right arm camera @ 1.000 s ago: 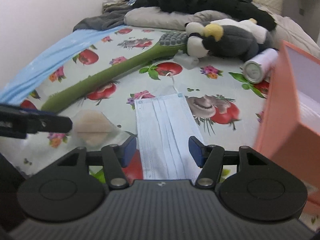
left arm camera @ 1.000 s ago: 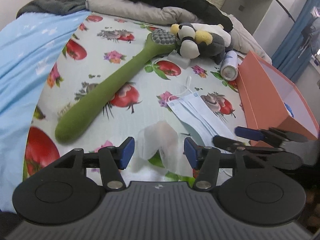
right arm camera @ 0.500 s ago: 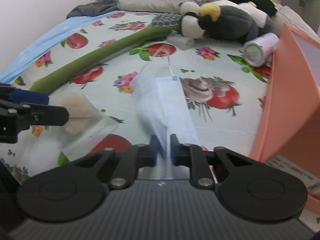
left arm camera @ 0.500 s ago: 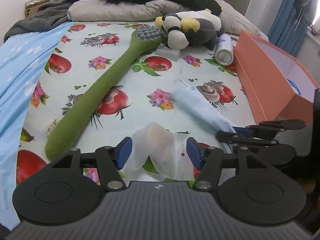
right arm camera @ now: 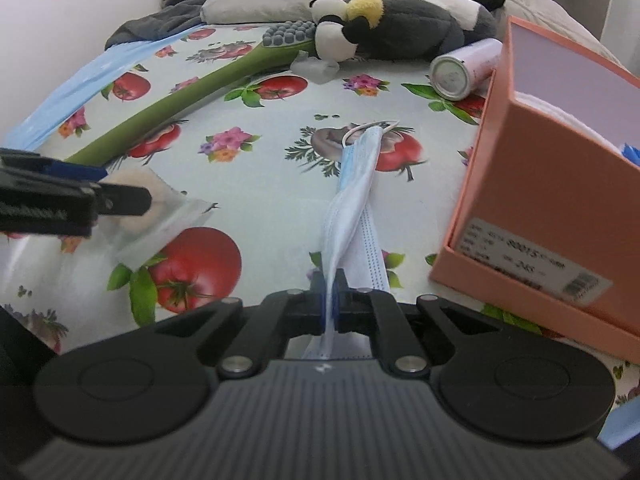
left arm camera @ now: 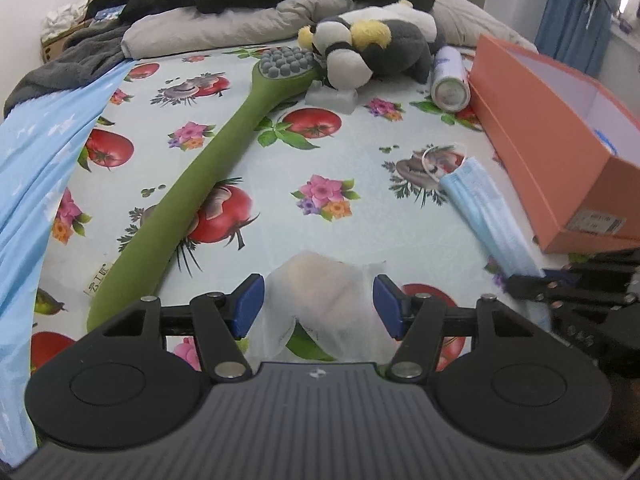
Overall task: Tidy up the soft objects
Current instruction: 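Grasp the plastic bag with the left tool while the right tool grasps the mask, then carry the plastic bag and blue mask over the pink shoebox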
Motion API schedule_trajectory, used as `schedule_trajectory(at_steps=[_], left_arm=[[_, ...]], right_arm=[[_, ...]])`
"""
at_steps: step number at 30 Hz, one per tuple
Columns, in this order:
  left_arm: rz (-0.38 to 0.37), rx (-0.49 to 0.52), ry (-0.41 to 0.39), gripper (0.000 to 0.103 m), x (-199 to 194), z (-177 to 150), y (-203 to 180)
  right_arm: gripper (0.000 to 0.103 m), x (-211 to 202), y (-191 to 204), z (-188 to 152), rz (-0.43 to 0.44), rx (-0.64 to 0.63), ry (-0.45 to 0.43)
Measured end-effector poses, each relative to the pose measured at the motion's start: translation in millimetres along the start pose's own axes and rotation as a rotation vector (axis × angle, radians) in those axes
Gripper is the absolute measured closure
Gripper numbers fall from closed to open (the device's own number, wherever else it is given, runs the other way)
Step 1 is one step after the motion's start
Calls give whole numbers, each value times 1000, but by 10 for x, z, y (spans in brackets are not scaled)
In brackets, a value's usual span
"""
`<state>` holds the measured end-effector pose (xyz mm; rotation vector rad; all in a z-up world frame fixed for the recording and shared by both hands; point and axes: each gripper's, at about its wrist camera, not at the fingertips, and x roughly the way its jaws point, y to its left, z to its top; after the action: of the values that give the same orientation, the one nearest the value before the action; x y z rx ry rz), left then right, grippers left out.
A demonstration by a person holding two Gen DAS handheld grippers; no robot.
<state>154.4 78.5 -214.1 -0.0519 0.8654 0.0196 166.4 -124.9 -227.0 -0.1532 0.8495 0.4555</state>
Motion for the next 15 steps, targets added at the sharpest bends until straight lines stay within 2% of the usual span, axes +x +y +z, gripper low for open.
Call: schedule_trajectory(at_steps=[2,7,10,15], left_arm=[[13,22,3,43,44,-21,-33],[50,31,2,71,125,-64,-41],[50,9,-19,79,63,-28,-1],[9,-77,-56,83,-109,100,148]], right_arm=[[96,-5,-9,4,-1,8,1],[96,-30,-19,27,-5,21,0],[96,-69,-20,59,-1,29,-7],[96,-185,-18,157,13,47,-37]])
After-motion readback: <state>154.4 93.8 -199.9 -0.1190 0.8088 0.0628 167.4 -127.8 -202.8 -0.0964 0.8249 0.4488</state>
